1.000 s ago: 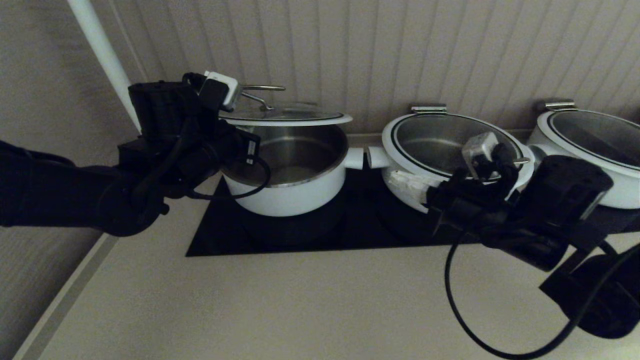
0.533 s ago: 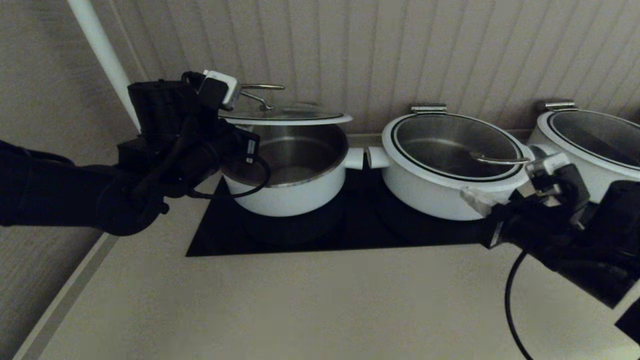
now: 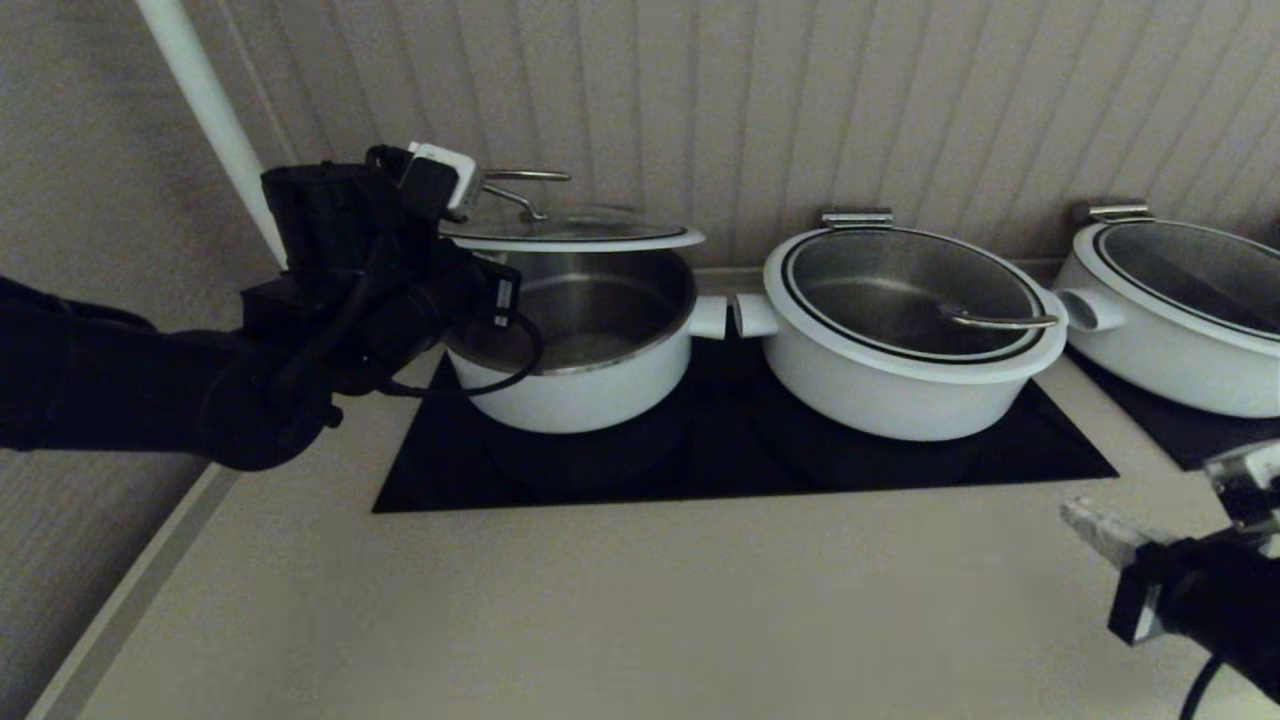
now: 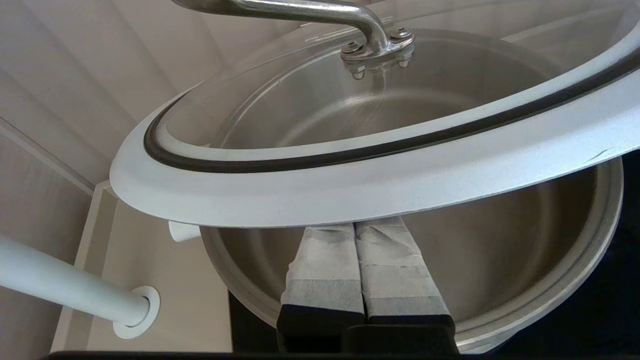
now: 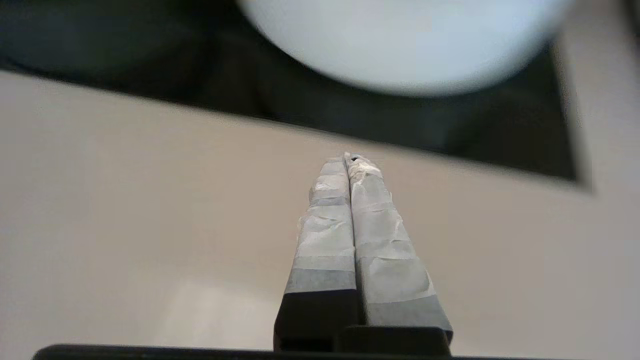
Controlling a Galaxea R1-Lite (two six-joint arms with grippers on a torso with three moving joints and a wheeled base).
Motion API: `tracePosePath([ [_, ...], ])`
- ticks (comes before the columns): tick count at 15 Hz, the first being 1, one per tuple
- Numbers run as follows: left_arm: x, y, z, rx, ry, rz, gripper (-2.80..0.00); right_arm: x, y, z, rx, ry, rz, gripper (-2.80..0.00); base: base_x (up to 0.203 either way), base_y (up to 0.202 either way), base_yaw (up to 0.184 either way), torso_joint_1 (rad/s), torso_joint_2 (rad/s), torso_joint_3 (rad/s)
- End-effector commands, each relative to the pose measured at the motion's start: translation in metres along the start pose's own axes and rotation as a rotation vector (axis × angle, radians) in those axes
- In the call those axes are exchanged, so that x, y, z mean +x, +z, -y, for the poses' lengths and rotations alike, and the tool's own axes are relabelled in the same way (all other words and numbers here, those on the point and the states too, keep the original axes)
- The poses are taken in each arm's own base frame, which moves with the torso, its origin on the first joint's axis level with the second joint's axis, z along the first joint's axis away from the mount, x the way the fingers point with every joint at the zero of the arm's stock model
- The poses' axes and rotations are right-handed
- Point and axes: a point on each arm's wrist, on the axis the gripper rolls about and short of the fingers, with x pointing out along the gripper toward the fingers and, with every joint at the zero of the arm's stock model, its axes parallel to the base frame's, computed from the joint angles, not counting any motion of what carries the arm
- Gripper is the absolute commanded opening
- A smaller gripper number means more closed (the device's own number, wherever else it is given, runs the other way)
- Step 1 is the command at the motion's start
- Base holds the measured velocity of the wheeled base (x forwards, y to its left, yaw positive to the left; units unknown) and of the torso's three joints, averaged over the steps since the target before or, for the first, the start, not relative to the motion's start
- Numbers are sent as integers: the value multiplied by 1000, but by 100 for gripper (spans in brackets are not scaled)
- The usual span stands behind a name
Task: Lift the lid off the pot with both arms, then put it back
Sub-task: Open the pot lid completely
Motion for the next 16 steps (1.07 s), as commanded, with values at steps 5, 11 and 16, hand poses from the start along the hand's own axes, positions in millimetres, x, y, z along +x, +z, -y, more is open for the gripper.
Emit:
tracePosePath([
  [5, 2, -2, 1, 0, 1, -2, -280, -23, -4, 9, -19, -160, -30, -280, 0, 0, 0, 0, 0, 0],
  [11, 1, 0, 0, -1, 2, 2, -280, -24, -11, 8, -9, -149, -98, -280, 0, 0, 0, 0, 0, 0],
  [16, 0, 1, -1, -6, 5, 5, -280, -48, -30, 2, 4, -115, -280, -280, 0, 0, 0, 0, 0, 0],
])
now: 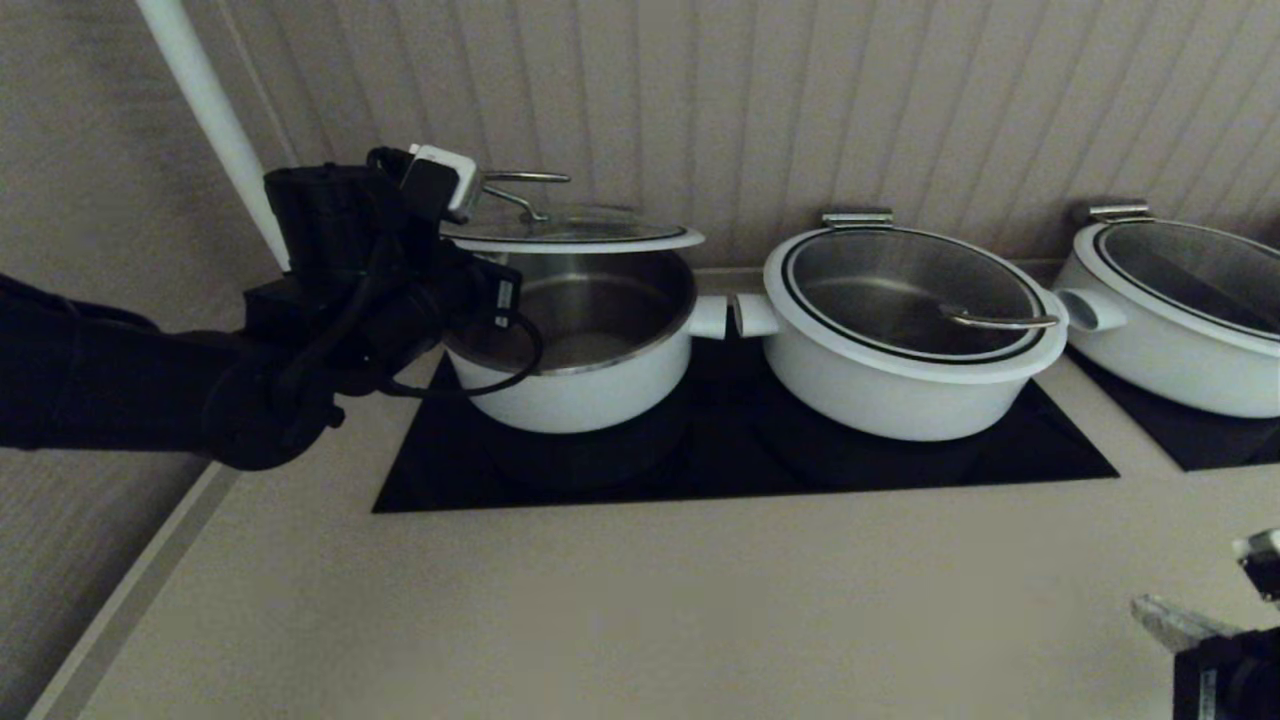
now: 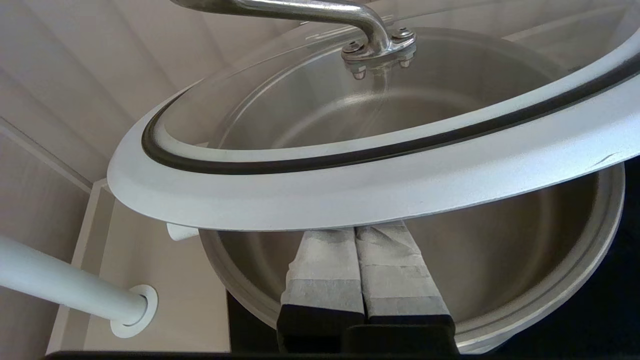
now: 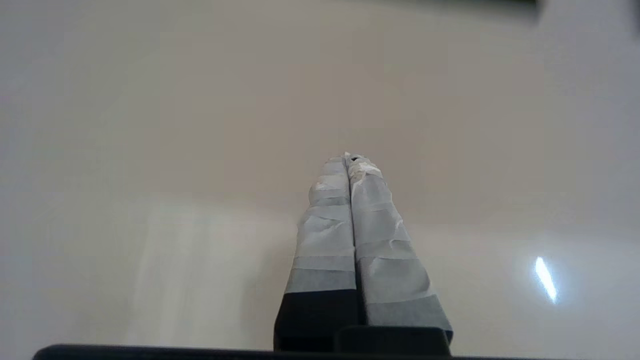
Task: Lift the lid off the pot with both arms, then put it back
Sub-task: Open the pot lid completely
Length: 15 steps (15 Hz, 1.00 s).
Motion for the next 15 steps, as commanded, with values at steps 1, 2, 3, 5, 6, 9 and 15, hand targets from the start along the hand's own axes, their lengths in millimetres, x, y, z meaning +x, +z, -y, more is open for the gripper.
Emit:
tracePosePath([
  [1, -1, 2, -2, 0, 6, 8, -280, -19, -9, -1, 0, 21, -18, -280, 0, 0, 0, 0, 0, 0],
  [2, -1, 2, -2, 0, 6, 7, -280, -28, -15, -2, 4, 52, -23, -280, 0, 0, 0, 0, 0, 0],
  [3, -1, 2, -2, 0, 6, 8, -280, -37, -20, -4, 6, 81, -27, -280, 0, 0, 0, 0, 0, 0],
  [5, -1, 2, -2, 0, 6, 8, -280, -55, -35, -6, 7, 116, -34, -280, 0, 0, 0, 0, 0, 0],
  [6, -1, 2, -2, 0, 6, 8, -280, -63, -42, -7, 7, 124, -35, -280, 0, 0, 0, 0, 0, 0],
  [9, 0, 1, -1, 0, 4, 7, -280, -73, -55, -8, 28, 115, -65, -280, 0, 0, 0, 0, 0, 0],
  [15, -1, 3, -2, -2, 7, 11, -280, -83, -65, -8, 1, 101, -54, -280, 0, 0, 0, 0, 0, 0],
])
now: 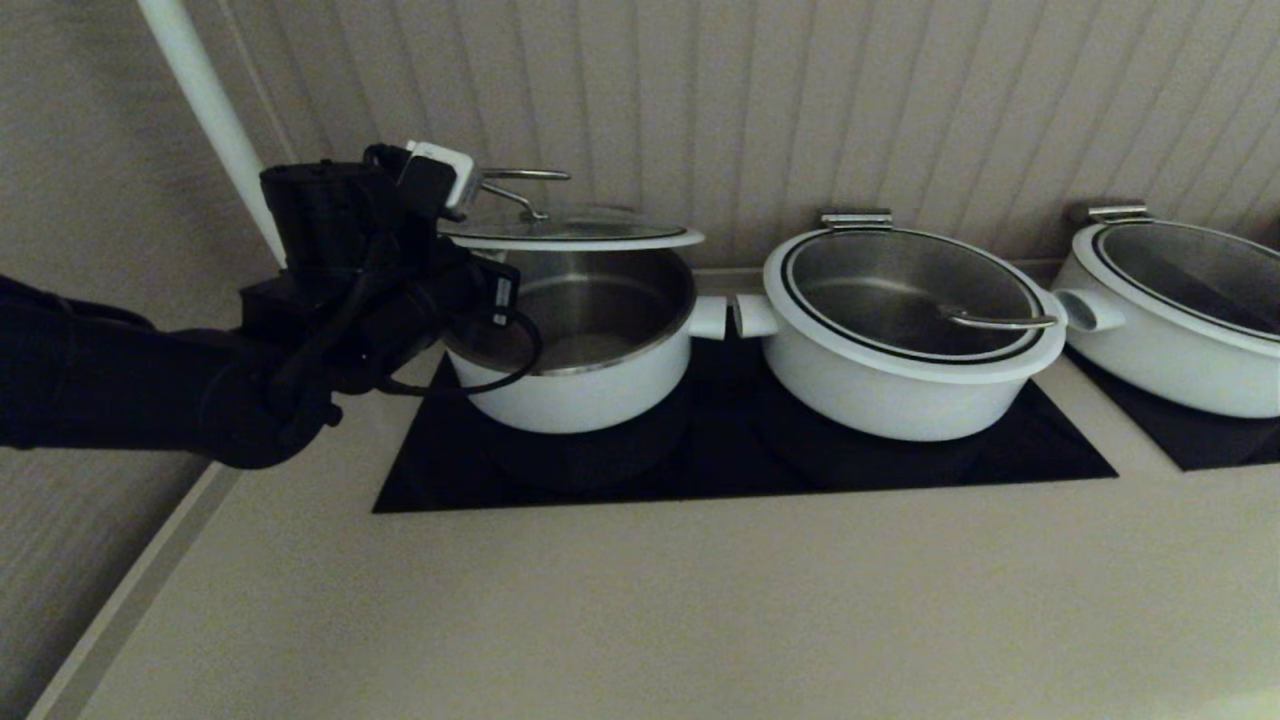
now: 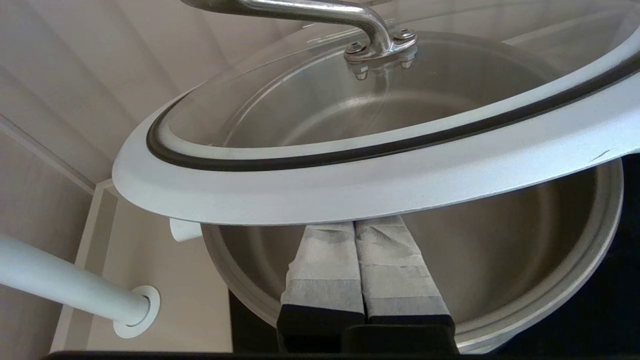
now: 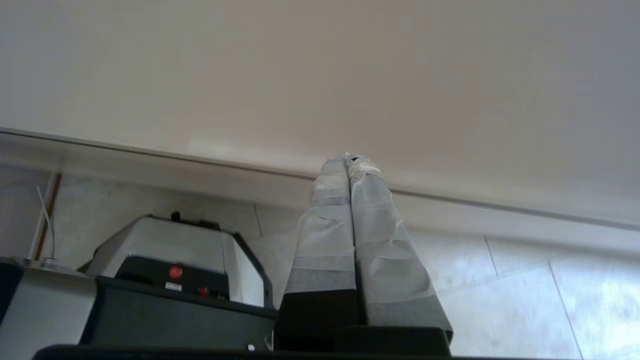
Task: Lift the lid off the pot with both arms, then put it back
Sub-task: Open the pot lid completely
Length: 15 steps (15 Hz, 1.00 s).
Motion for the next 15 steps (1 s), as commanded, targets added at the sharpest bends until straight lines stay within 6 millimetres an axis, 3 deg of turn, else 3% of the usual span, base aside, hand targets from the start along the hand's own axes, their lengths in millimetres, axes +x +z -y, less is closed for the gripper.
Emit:
tracePosePath([
  [1, 0, 1, 0, -1, 2, 6, -280, -6, -2, -1, -9, -3, 87, -280, 0, 0, 0, 0, 0, 0],
  [4, 1, 3, 0, -4, 4, 14, -280, -16, -7, -2, -16, -17, 234, -280, 0, 0, 0, 0, 0, 0],
  [15, 4, 3, 1, -14, 3, 17, -280, -17, -7, -2, -13, -16, 246, -280, 0, 0, 0, 0, 0, 0],
])
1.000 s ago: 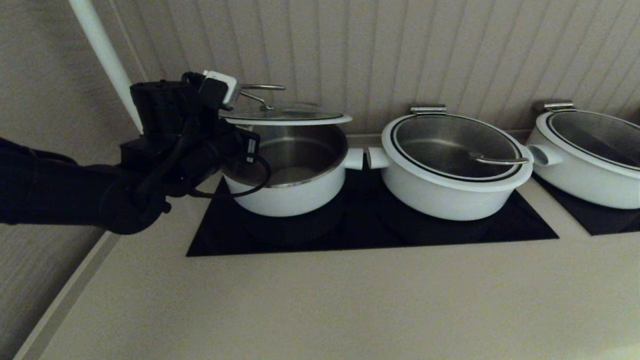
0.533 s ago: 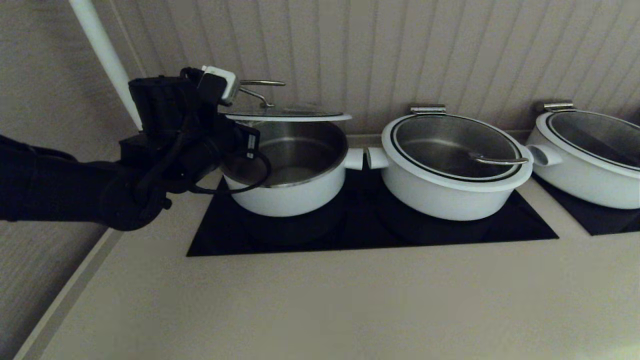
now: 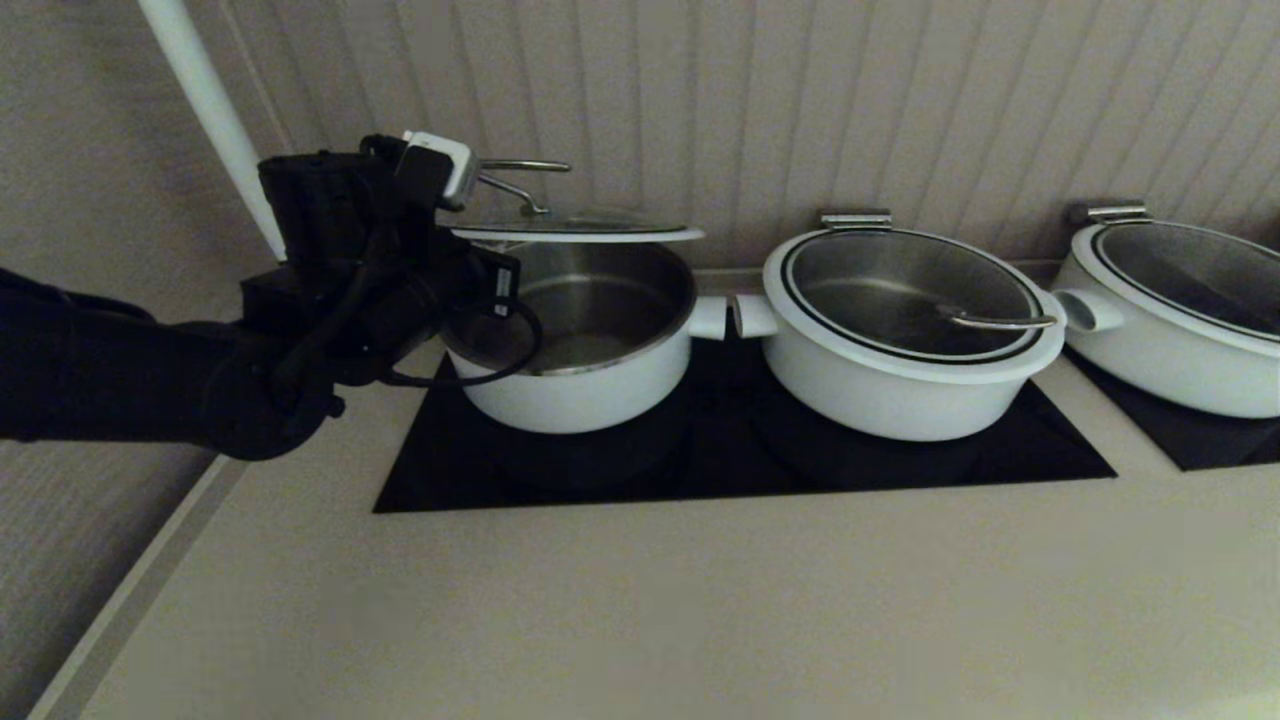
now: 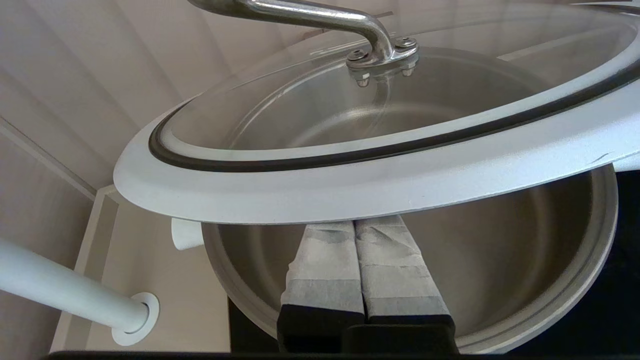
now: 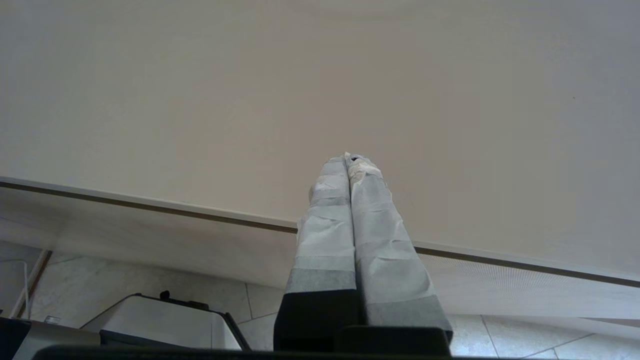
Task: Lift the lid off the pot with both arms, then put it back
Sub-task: Open the pot lid completely
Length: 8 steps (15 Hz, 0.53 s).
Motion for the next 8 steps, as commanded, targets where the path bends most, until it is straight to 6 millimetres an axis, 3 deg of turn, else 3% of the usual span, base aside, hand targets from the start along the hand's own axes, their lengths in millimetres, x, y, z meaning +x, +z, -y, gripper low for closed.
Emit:
tracePosePath([
  [1, 3, -3, 2, 2, -1, -6, -280, 0, 0, 0, 0, 0, -4, -280, 0, 0, 0, 0, 0, 0],
  [5, 4, -1, 1, -4, 7, 33, -280, -1, 0, 0, 6, -24, 12, -280, 0, 0, 0, 0, 0, 0],
  [8, 3, 1, 0, -6, 10, 41, -280, -9, -4, -2, 7, -67, 120, -280, 0, 0, 0, 0, 0, 0],
])
